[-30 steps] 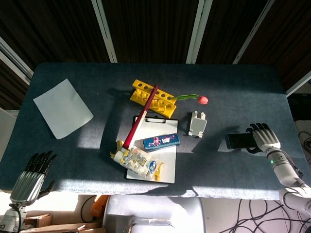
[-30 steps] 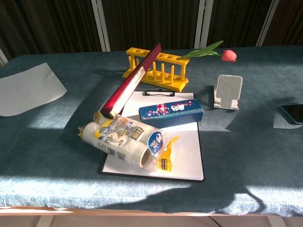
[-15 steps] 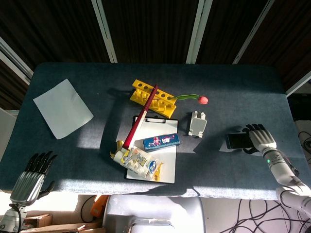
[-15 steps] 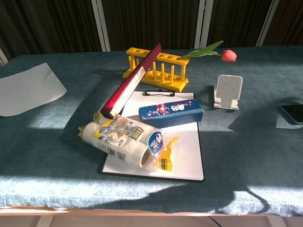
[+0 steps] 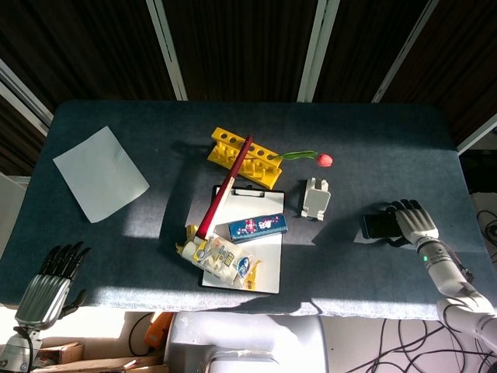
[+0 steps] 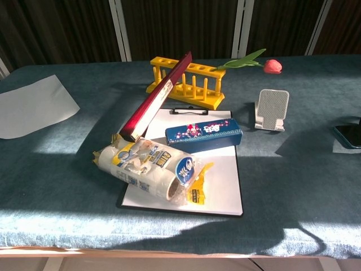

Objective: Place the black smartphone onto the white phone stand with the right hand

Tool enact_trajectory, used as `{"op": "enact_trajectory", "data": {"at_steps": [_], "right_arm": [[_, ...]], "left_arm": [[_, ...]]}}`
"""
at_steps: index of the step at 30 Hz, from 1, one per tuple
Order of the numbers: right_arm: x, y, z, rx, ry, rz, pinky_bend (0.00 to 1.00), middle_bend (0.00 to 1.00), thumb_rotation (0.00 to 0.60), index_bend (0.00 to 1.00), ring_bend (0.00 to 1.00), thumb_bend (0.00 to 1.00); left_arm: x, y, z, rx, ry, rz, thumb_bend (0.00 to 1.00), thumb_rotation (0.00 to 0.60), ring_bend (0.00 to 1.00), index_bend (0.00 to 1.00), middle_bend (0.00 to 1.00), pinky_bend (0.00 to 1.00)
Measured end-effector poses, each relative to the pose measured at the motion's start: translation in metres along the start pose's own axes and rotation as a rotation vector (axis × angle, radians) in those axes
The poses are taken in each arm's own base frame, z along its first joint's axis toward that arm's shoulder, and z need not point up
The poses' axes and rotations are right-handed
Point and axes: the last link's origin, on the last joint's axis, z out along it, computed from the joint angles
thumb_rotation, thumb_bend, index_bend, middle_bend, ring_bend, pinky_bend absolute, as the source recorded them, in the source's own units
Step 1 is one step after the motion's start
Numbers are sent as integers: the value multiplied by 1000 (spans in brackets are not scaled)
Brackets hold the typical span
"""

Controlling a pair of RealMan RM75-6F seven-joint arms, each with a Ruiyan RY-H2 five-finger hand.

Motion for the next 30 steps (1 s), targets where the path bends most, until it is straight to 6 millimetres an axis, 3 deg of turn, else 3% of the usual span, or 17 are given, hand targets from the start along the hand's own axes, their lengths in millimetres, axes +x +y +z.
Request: {"op": "enact_trajectory", "data": {"at_steps": [3, 11, 22, 30], "right_arm": [[1, -1, 0, 0, 10, 2, 216, 283, 600, 476, 148, 417], [-3, -4, -1, 9, 29, -15, 469, 409, 600, 645, 321, 422], [-2, -8, -3, 17, 95, -35, 620, 605, 600, 856, 544, 440], [-2, -13, -5, 28, 145, -44, 660, 668, 600, 921, 610, 446]], "left_arm": [[0, 0, 0, 0, 0, -1, 335, 600, 0, 0, 0, 0], [1, 0, -1, -2, 2, -2, 336, 600, 0, 0, 0, 0], [1, 0, -1, -3, 5, -4, 336, 600, 0, 0, 0, 0], [1, 0, -1, -3, 5, -5, 335, 600, 0, 0, 0, 0]]}}
